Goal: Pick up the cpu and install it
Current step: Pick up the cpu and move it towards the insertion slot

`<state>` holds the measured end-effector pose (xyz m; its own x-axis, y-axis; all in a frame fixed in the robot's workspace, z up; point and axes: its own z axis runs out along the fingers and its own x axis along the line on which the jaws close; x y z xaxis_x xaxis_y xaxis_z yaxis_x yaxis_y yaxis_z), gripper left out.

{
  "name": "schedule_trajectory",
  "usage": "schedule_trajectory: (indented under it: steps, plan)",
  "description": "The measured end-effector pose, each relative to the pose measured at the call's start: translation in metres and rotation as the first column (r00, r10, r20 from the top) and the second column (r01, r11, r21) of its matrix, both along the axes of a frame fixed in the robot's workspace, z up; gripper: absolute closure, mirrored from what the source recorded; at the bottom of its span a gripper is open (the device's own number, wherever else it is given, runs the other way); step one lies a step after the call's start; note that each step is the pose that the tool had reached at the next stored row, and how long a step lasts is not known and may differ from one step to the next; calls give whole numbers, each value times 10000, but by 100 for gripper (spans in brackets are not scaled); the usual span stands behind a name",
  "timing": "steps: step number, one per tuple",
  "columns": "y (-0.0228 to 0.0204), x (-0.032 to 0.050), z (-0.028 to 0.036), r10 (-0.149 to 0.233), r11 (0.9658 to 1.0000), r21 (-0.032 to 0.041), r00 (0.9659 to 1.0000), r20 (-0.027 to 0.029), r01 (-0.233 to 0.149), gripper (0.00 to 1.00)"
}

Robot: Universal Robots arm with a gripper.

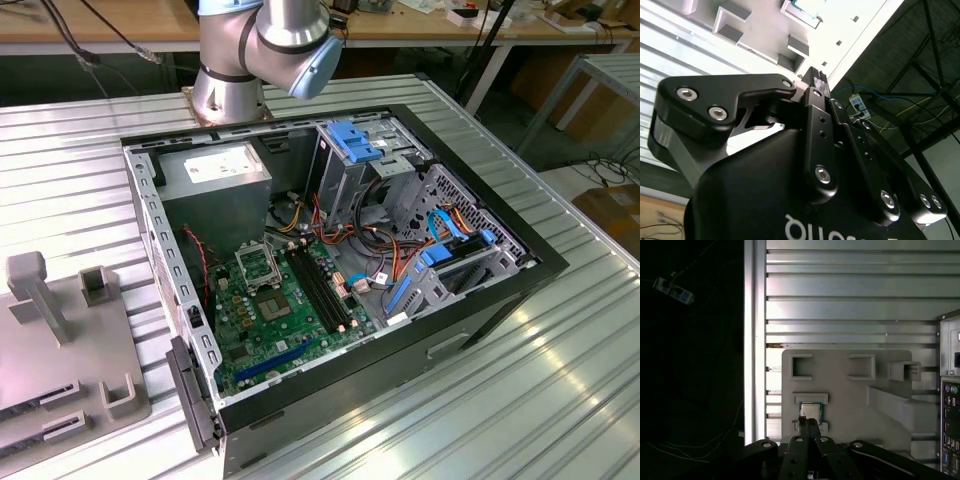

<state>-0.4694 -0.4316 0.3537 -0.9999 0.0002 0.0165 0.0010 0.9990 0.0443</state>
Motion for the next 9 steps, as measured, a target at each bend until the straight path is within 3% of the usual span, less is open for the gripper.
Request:
schedule_trajectory:
  steps: [9]
  plan:
    - [0, -18, 0, 0, 10000, 0, 10000, 0, 0, 89]
